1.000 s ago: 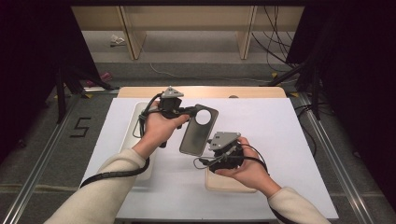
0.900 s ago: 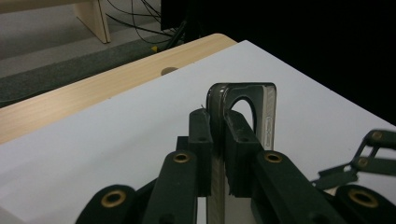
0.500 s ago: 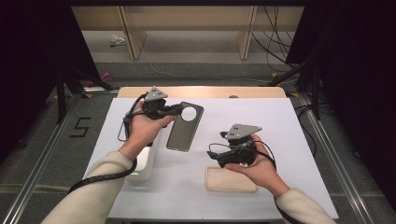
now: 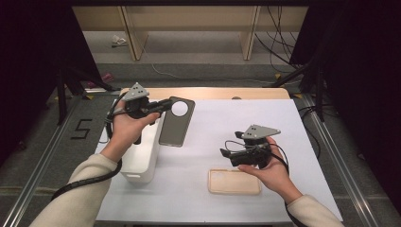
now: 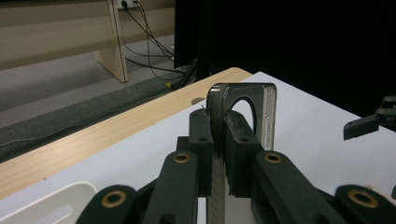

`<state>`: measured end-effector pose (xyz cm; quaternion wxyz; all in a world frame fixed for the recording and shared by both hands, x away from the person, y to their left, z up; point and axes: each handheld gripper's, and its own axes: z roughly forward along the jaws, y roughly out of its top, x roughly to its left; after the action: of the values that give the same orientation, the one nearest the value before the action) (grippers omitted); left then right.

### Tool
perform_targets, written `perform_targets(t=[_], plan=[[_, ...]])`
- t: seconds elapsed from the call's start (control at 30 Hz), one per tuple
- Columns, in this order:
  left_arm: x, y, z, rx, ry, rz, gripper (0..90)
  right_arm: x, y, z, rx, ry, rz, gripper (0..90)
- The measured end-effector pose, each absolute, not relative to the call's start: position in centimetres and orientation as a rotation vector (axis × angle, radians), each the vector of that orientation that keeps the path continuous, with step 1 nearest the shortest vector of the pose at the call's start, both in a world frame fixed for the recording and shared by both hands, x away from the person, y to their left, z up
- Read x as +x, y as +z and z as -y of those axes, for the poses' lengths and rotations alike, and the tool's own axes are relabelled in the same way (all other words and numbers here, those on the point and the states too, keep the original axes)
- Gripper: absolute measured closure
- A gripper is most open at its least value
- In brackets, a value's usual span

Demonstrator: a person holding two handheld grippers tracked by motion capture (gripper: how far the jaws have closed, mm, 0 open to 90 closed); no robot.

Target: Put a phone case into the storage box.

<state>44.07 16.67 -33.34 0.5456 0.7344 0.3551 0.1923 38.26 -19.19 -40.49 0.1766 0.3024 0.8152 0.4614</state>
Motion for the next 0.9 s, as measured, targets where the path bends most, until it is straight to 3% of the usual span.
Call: perform_targets(t=[0.9], plan=[[44.3,-31.9,-20.8,1.661,0.502,-0.816,82.3,38.1,-40.8,21.1,0.899,1.313,-2.257,16.7]])
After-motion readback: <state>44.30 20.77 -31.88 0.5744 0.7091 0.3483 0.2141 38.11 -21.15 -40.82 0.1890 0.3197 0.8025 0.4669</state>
